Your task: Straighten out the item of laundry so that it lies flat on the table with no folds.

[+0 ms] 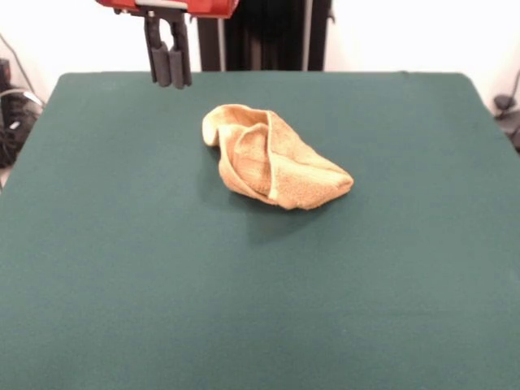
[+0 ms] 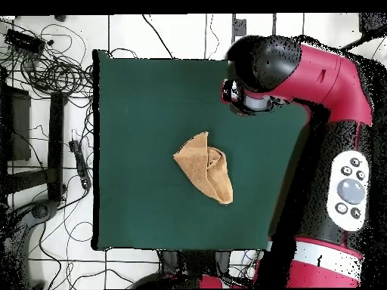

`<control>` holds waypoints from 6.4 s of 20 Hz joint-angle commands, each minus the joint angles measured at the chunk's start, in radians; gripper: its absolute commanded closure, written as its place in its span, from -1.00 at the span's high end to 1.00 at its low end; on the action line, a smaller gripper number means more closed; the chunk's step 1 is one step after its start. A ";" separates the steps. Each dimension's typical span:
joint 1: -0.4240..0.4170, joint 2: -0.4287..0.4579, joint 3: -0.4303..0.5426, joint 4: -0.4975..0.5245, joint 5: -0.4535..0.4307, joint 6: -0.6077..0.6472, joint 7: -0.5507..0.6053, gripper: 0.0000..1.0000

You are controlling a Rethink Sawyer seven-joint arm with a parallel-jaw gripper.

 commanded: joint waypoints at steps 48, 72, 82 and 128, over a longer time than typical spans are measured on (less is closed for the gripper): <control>0.113 -0.027 0.059 0.210 0.062 -0.071 0.179 -1.00; 0.100 0.328 0.046 -0.472 0.032 0.288 0.178 -1.00; 0.105 0.349 0.036 -0.502 0.041 0.295 0.175 -1.00; 0.096 0.289 0.033 -0.432 0.069 0.372 0.182 -1.00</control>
